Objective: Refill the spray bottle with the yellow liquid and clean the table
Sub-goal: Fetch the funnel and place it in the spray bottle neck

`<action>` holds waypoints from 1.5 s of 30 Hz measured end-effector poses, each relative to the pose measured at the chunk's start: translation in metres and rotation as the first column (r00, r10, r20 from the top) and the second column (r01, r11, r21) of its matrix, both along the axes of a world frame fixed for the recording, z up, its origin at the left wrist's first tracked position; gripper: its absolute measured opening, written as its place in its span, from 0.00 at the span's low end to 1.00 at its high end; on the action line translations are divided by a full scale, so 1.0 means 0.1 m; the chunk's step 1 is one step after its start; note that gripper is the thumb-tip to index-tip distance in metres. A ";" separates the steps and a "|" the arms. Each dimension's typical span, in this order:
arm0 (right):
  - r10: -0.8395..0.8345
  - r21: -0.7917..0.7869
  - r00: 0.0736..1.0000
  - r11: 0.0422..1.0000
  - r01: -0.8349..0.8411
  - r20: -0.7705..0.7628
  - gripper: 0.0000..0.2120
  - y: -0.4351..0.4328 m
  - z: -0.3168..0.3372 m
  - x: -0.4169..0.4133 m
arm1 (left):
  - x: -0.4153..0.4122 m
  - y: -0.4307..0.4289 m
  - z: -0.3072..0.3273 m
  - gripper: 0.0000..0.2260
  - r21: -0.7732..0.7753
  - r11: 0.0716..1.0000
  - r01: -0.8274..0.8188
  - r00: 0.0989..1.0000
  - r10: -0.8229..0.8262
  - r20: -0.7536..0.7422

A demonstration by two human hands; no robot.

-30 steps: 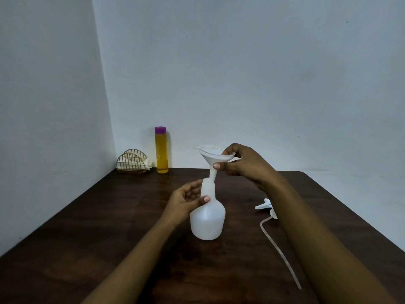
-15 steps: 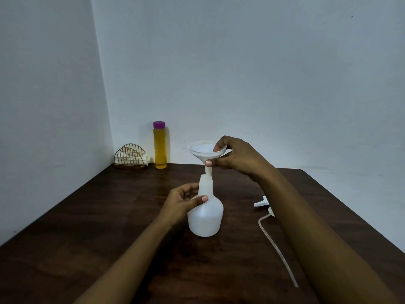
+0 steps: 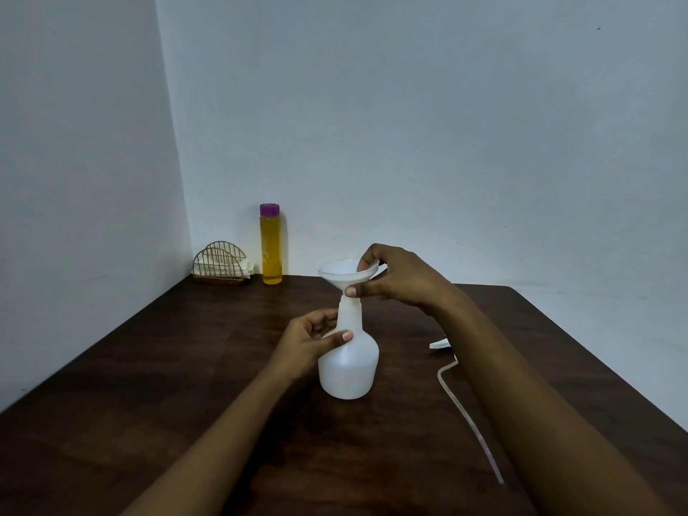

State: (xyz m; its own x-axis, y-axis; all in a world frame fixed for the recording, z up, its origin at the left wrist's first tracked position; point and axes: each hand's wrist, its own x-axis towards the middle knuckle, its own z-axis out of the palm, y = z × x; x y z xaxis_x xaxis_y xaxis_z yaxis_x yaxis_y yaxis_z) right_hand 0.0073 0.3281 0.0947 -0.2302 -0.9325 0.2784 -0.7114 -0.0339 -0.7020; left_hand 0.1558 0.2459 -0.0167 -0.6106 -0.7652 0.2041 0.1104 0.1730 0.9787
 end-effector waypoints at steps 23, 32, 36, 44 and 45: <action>0.092 -0.025 0.902 0.996 -0.090 0.422 0.37 0.02 -0.19 -0.04 | 0.17 -0.01 0.70 0.12 0.206 0.963 -0.173 0.935 0.226 -0.274; 0.052 0.019 0.952 0.998 -0.061 0.302 0.42 0.04 -0.10 0.04 | 0.16 -0.01 0.75 0.09 0.193 0.953 -0.232 0.938 0.272 -0.213; 0.039 0.069 0.975 0.996 -0.055 0.221 0.46 0.14 -0.04 0.07 | 0.23 0.01 0.78 0.11 0.202 0.948 -0.245 0.933 0.288 -0.216; -0.185 -0.469 0.980 0.861 0.197 0.072 0.27 0.46 0.26 0.73 | 0.78 -0.33 0.67 0.08 0.007 0.918 -0.397 0.906 0.393 -0.154; -0.133 -0.497 0.989 0.855 0.149 0.068 0.23 0.42 0.28 0.92 | 0.87 -0.42 0.61 0.09 -0.049 0.907 -0.418 0.903 0.410 -0.127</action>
State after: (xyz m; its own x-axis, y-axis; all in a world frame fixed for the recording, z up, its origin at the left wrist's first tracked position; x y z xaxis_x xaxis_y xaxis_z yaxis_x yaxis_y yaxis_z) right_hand 0.0991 0.3700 0.1223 -0.3647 -0.6266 0.6887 -0.7141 -0.2864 -0.6388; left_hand 0.2429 0.2034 0.0444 -0.2120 -0.9244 0.3170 0.1201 0.2972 0.9472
